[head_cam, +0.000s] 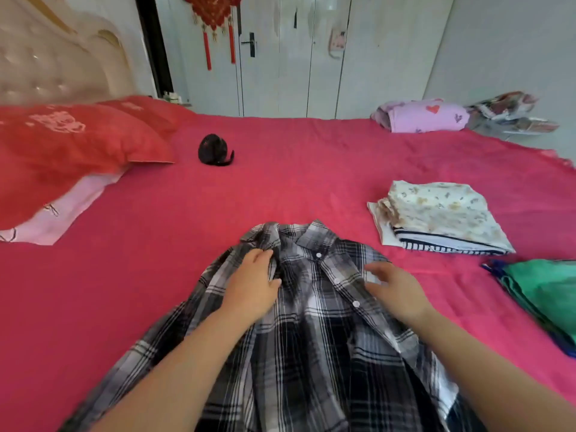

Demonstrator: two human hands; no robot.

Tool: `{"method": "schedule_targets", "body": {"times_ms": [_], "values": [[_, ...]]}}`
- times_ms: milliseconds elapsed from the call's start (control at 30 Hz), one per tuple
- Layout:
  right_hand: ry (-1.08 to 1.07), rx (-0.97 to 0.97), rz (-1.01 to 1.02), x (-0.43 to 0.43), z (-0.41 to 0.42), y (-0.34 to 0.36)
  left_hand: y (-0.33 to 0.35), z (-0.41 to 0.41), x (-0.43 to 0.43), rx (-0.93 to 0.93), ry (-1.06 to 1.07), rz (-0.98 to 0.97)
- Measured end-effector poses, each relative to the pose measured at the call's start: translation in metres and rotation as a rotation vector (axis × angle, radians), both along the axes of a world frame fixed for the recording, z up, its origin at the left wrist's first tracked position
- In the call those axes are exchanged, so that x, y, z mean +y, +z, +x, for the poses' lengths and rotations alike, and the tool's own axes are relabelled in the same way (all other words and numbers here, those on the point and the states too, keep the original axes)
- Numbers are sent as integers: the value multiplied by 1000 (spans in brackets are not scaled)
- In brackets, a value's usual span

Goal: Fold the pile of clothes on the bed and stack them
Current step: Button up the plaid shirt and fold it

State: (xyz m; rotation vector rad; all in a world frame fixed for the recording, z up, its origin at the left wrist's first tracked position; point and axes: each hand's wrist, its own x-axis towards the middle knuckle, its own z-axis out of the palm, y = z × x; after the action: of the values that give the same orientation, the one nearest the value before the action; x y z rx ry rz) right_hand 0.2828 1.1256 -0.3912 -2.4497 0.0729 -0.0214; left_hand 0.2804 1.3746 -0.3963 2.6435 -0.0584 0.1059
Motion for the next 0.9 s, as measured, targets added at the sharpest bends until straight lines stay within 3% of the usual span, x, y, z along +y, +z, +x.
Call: {"method": "schedule_targets", "body": {"times_ms": [200,500,567,767,833,900], "values": [[-34,-31,-79,-22,-94,-49,-67,-101,1,46,40,169],[-166,56,-196,-24,-186,-54,-79,-180,23,149,255,183],[-170,78,-226,-21,-192,-46,-78,-188,28,179,274,139],[-212,-112,-375,-6,-187,-11,-72,-192,37,235,306,-43],[-203,-154,-415,-2,-185,-1,-70,-192,40,247,330,-170],[-185,-200,-465,0,-188,8,-66,-193,42,251,401,-436]]}}
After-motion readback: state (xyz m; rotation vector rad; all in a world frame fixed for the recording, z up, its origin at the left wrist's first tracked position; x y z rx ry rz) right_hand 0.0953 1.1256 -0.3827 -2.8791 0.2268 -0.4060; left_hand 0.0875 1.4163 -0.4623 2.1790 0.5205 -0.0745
